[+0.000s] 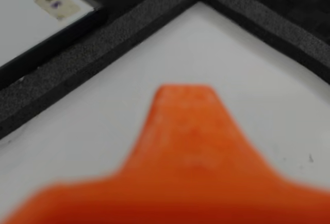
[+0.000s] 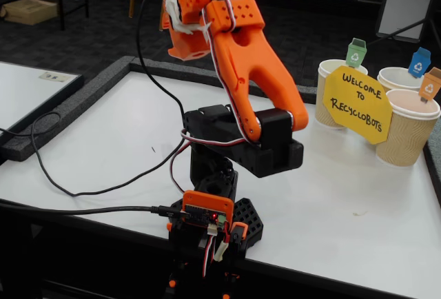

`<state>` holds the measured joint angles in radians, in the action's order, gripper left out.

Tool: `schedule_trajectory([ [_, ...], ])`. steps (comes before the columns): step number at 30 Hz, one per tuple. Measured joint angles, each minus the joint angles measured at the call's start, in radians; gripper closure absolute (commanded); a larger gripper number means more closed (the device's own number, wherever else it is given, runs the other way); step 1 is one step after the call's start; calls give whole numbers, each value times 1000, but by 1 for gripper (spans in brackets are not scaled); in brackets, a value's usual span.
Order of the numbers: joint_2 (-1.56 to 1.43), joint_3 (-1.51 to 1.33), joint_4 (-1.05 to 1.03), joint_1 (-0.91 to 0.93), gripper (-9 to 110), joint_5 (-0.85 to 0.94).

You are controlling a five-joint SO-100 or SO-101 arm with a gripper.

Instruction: Sort rubbish by color.

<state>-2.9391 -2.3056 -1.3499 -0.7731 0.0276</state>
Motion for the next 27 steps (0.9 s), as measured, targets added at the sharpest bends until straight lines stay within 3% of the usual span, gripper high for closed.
schedule_trajectory([
  [11, 48, -25, 29, 26, 94, 0],
  [27, 51, -74, 167, 857, 98, 120],
])
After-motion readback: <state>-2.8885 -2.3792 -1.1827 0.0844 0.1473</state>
